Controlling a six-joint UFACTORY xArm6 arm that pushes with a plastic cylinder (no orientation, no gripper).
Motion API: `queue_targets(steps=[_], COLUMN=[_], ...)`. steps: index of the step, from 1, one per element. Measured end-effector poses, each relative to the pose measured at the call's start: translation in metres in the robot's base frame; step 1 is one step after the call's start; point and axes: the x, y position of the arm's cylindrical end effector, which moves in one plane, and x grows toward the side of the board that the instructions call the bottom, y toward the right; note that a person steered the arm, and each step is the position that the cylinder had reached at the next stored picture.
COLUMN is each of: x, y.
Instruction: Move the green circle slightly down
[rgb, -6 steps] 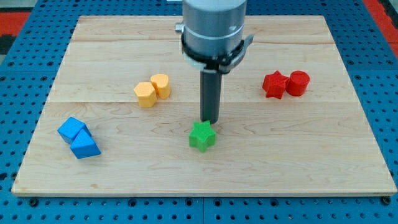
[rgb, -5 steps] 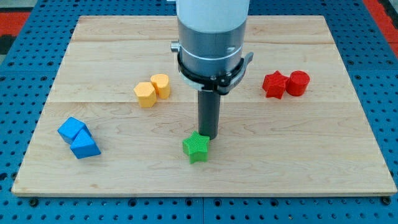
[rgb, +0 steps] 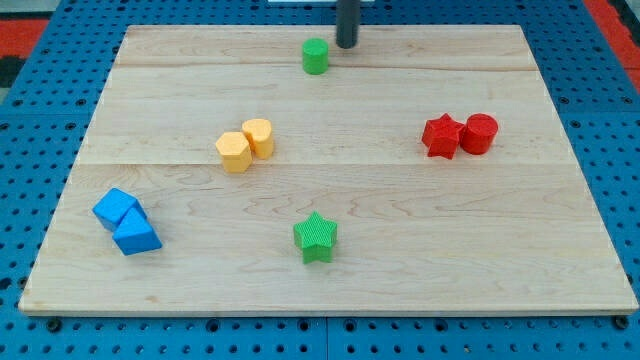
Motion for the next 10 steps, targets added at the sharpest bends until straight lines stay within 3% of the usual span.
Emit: queue_targets(steps=[1, 3, 4, 5, 8, 10], x=[0.039, 0.112, 0.13, 0.116, 0.219, 0.175], y=[-0.038, -0.013, -0.025, -0.037, -0.013, -0.057])
